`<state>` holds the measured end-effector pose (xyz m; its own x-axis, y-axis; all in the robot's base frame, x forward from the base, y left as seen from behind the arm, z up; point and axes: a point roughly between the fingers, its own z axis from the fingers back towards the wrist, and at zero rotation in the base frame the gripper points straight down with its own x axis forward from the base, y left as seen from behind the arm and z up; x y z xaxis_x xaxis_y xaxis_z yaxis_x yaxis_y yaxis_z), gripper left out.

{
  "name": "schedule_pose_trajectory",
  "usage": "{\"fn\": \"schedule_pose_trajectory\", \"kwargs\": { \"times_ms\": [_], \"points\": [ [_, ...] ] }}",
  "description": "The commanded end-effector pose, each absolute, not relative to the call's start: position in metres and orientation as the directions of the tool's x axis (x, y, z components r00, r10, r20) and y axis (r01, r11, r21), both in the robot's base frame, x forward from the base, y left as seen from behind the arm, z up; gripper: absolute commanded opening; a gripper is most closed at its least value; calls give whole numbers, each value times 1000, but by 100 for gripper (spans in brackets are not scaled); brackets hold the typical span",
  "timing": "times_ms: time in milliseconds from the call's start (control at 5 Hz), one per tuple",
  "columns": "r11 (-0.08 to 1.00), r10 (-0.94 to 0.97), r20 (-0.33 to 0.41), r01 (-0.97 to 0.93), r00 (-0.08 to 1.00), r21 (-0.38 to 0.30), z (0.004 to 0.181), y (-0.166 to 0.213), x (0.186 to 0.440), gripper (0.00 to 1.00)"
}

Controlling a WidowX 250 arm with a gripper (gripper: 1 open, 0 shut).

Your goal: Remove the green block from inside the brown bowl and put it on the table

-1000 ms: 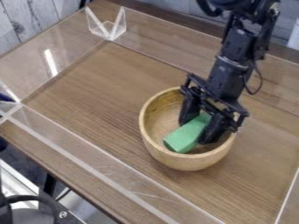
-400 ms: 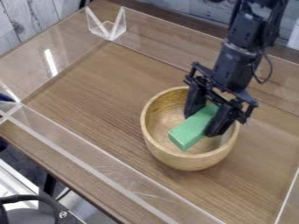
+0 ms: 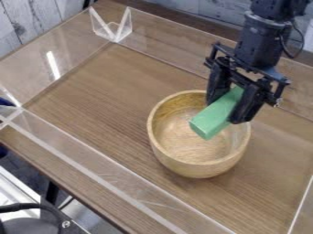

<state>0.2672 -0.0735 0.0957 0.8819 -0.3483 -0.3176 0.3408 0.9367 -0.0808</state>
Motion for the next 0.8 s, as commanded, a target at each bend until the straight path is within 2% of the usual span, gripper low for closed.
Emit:
{"fn": "schedule_pose_trajectory", "kwargs": {
  "times_ms": [0,200,600],
  "points": [
    [945,-328,-226,321,917,-69,124,-63,272,0],
    [954,-300,-229,292,926,-68,128,-49,268,0],
    [975,-220,-242,211,945,-64,133,23,253,0]
  ]
}}
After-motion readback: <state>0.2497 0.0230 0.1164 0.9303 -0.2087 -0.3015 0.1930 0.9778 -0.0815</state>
